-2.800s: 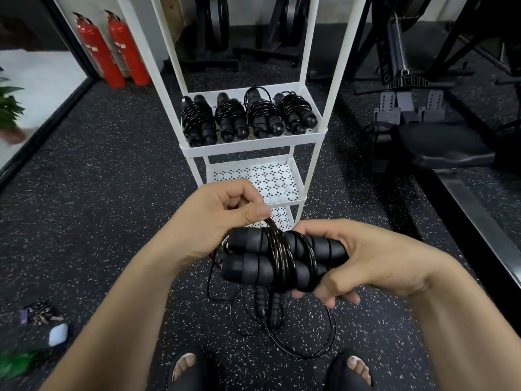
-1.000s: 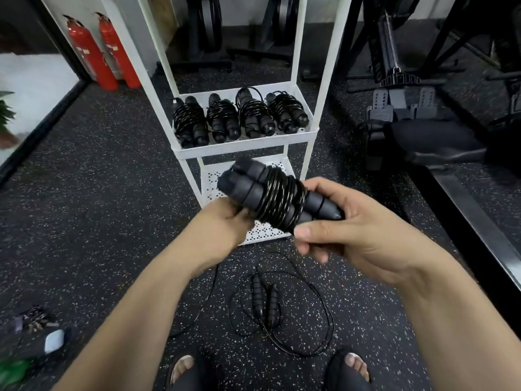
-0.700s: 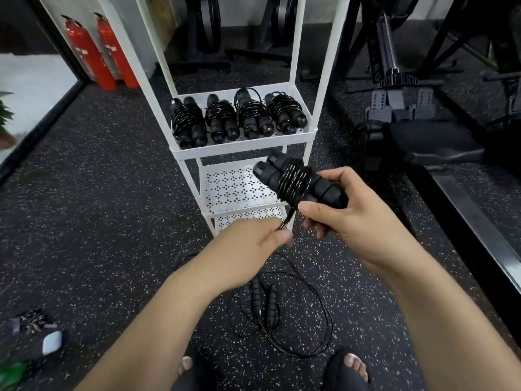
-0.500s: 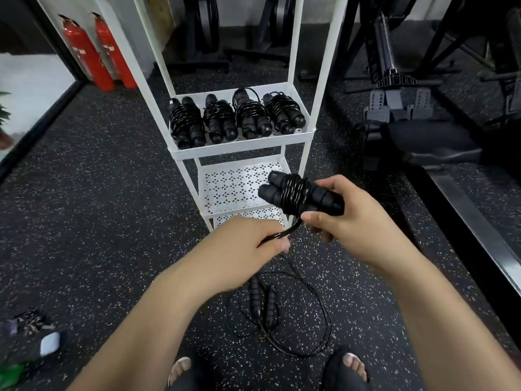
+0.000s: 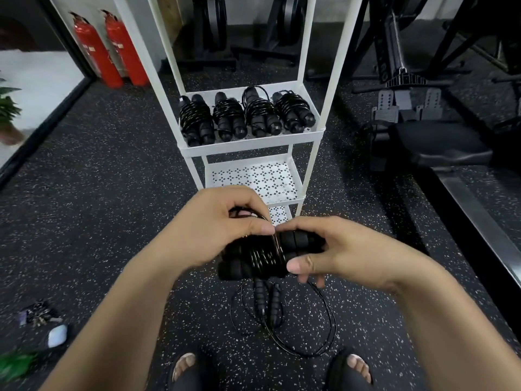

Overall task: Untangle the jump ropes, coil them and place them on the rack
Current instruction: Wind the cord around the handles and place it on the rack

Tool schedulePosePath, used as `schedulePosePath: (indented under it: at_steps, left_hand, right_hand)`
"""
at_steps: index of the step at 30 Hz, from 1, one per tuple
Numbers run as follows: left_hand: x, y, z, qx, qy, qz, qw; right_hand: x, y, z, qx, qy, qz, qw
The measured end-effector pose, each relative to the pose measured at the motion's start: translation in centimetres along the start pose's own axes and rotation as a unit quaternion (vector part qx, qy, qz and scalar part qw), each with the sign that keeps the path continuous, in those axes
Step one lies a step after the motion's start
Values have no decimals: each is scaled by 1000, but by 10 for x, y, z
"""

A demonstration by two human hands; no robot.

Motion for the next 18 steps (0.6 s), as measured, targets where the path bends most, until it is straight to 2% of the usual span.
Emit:
schedulePosePath:
  at_steps: [6,11,13,16,18]
  left_hand:
    - [-1,11,16,123,11,-13,992]
    - [-7,3,32,214,8,21,977]
    - [-9,-4,45,233,32,-17,972]
    - [-10,-15,52,146,91,-97,980]
    - [-10,-24,38,106,109,-117,981]
  right_hand:
    - [14,-3,23,-72,36,40,996]
    - [17,-8,33,-166,82,78,980]
    - [14,-5,38,-221,114,54,967]
    - [2,0,34,-289,138,-29,947]
    - [-4,5,29,-302,144,-97,937]
Point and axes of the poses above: each hand's wrist, its own x-axis away from the middle knuckle, its own y-axis out of the back of the hand, z = x × y, the point moved 8 cm from there along -x, towards the middle knuckle, and after that the axes turned 2 degrees about -z, right-handed, at the moved point
